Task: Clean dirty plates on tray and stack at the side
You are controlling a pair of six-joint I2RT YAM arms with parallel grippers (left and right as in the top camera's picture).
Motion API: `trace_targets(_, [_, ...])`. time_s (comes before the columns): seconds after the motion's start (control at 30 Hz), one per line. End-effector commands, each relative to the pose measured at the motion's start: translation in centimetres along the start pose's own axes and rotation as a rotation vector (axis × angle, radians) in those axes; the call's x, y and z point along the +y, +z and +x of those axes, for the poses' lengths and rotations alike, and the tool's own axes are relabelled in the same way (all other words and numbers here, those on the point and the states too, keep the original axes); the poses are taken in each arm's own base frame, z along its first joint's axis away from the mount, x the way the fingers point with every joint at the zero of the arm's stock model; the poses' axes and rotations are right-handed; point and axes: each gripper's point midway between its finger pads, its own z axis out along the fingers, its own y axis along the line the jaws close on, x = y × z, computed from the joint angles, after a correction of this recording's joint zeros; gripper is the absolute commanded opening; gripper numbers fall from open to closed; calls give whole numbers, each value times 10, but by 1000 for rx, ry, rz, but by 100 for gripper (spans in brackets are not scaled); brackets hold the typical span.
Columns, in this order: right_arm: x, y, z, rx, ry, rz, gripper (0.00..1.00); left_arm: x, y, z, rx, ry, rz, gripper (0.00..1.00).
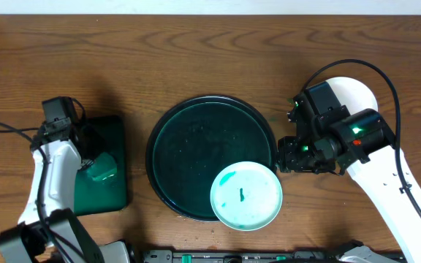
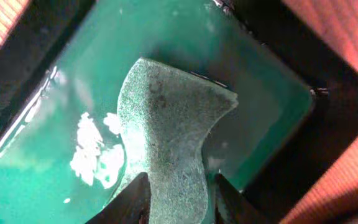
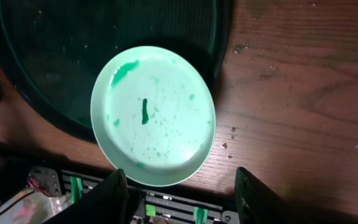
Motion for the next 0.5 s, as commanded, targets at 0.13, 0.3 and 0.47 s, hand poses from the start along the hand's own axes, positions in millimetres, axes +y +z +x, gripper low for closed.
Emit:
trace_targets(0.13, [3,2,3,11,-5,-2,56,6,8,7,36,-10,-32,48])
trace_targets(0.3, [3,2,3,12,-5,-2,56,15,20,11,69,-36,-72,50])
trace_targets(0.47, [3,2,3,14,-4,-2,56,20,40,23,137,-32,-106,44])
